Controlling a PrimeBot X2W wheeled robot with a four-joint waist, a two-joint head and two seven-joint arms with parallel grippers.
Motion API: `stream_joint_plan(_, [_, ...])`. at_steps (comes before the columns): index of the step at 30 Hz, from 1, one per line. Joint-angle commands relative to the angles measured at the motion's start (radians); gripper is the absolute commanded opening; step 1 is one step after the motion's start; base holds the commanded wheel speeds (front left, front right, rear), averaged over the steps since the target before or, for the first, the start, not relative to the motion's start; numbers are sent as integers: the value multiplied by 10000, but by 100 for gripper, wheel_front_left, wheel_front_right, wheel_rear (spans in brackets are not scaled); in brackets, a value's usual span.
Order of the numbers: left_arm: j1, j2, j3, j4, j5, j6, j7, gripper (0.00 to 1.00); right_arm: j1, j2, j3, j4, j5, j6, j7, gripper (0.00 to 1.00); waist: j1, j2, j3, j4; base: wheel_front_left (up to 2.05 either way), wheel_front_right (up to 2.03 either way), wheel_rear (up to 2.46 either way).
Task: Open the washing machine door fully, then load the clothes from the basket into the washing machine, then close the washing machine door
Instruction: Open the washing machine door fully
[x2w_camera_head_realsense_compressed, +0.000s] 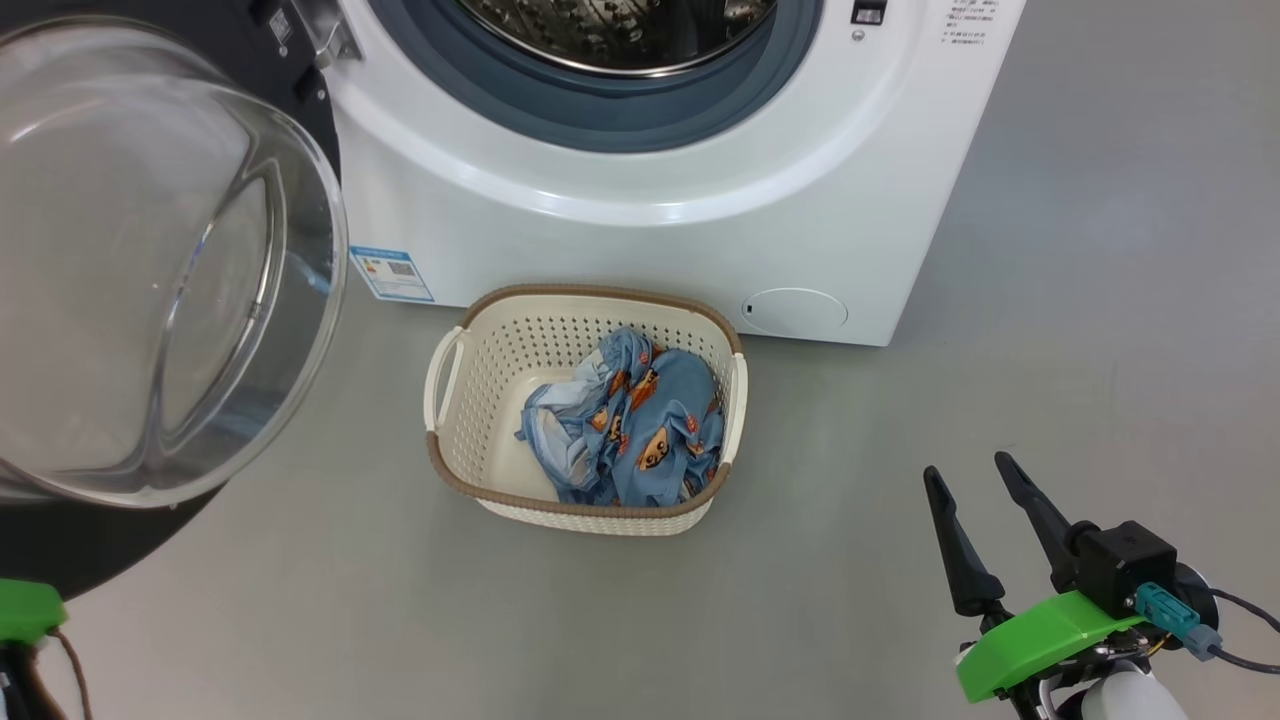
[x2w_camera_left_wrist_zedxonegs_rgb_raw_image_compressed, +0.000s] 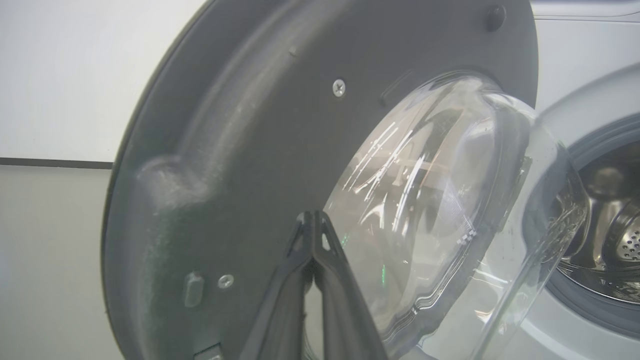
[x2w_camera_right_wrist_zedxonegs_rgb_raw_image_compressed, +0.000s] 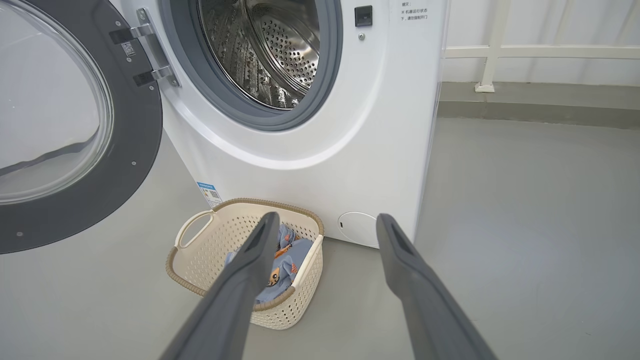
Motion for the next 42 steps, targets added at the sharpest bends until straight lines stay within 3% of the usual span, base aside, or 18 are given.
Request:
stream_joint_plan(1, [202, 319, 51, -494, -7, -19, -34, 0, -39, 56, 227, -220, 3, 16, -118, 100, 0, 0, -63, -10, 0, 0, 0])
stream_joint_plan(6, [649, 239, -373, -1097, -94, -23, -34, 0, 49, 93, 227, -208, 37, 16, -118, 100, 0, 0, -242, -46, 0, 0, 0])
stream_joint_plan(7, [750, 232, -463, -1214, -130, -23, -34, 27, 65, 103, 229, -210, 44, 16, -118, 100, 0, 0, -284, -57, 0, 0, 0])
stream_joint_plan(8, [864, 227, -588, -1312, -204, -23, -34, 100, 83, 112, 230, -214, 51, 16, -118, 100, 0, 0, -318, -68, 0, 0, 0])
stream_joint_plan(19, [2043, 220, -2142, -1968, -868, 114, -34, 100, 229, 174, 295, -336, 73, 16, -118, 100, 0, 0, -686, -436, 0, 0, 0])
stream_joint_plan(31, [2987, 218, -3899, -2417, -1001, 253, -34, 100, 467, 291, 200, -578, 31, 16, -118, 100, 0, 0, -1048, -1325, 0, 0, 0])
stream_joint_plan(42, [3514, 218, -4414, -2478, -836, 88, -34, 100, 639, 387, 132, -1012, -215, 16, -118, 100, 0, 0, -1180, -2076, 0, 0, 0])
